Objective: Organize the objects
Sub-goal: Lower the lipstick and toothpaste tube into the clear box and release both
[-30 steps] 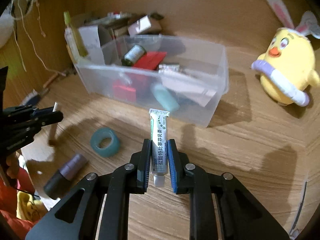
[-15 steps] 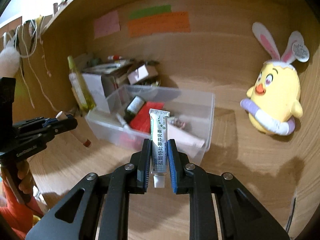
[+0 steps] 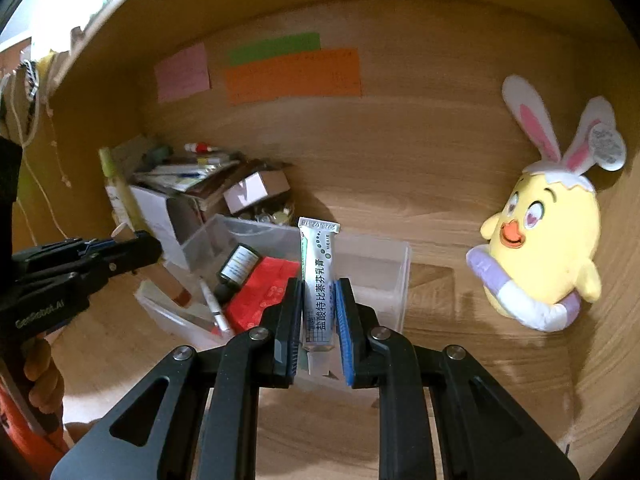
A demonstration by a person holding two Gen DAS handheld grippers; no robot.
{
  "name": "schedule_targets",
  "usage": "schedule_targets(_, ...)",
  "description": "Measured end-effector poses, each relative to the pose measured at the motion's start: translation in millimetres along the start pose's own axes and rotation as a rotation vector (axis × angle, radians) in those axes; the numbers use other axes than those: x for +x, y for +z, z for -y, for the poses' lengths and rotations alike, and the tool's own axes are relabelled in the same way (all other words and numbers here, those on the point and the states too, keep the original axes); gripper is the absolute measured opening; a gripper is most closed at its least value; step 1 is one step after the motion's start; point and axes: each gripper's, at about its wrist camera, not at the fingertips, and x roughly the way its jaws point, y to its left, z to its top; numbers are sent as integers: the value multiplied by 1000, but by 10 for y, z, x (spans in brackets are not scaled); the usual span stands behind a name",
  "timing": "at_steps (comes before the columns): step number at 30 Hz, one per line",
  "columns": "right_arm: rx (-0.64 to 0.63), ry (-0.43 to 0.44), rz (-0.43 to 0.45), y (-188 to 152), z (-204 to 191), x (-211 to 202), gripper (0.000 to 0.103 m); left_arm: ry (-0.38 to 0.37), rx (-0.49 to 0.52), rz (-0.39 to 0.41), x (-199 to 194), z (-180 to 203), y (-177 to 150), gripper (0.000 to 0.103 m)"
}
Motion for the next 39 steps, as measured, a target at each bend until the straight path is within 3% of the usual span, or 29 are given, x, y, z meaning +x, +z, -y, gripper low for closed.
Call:
schedule_targets(9,3,-20,-122,-161,68,520,15,-70,-30,-123,545,17,-37,14)
schedule_targets(15,-10,-35,-157,-211,84,621,15,-65,-46,-169,722,-6,-65,15)
schedule_targets(17,-8,-35,-160,-209,89,616,15,-64,-42,-164,698,-7,-62,20)
schedule_targets(22,-6,-43,-156,-196,88,572,23,-27,-17,-107,528,16,-56,49)
schedule_targets(27,-11,-32,-137,-172,47,438,28,12,21,-72,328,52,-72,57)
schedule_targets(31,-33,-11,-117,-208,-37,268,42,37,43,-54,145,74,-166,73)
schedule_targets(35,-57,11,-112,-324,-139,125,57,74,67,-42,-11,82,-294,82)
schedule_targets(37,-61,30,-119,-409,-198,74,63,82,69,-41,-92,58,-387,90)
schedule_targets(39,-67,49,-133,-486,-257,59,66,92,63,-45,-163,22,-487,92)
